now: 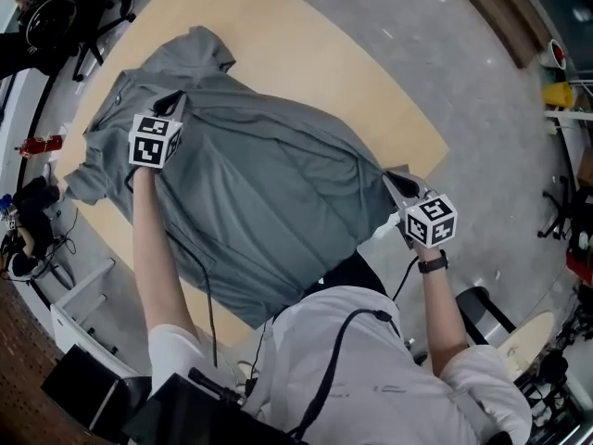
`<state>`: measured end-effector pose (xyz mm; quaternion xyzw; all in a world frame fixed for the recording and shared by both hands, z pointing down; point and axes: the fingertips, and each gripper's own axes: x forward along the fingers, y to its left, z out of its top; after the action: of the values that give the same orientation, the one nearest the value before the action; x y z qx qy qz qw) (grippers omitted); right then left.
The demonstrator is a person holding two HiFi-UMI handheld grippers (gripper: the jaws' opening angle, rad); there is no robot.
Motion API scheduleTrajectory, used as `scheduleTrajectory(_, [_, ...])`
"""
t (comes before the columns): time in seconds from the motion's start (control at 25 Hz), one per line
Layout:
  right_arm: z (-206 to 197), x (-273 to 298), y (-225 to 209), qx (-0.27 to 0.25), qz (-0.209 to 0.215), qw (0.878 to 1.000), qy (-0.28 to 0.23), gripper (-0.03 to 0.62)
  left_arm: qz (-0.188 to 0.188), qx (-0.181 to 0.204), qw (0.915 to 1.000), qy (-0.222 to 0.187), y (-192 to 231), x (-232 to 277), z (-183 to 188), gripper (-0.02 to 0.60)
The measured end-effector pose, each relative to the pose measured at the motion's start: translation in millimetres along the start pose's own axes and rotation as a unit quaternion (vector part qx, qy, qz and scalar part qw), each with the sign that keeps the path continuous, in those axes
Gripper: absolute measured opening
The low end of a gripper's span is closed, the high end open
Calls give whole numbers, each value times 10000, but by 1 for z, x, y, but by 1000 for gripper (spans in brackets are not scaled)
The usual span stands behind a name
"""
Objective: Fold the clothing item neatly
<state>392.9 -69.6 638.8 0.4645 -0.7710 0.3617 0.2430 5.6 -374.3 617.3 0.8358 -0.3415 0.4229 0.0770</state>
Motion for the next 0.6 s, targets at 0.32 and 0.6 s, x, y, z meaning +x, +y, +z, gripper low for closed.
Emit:
scheduleTrajectory(0.32, [3,-57,202,-631,2870,9558,82,23,689,121,9975,-44,40,-109,-46,11])
scheduleTrajectory(0.6, [-72,-16,336,-1103,3873,9087,1104,23,1246,647,9850,1003,64,-129,-155,19])
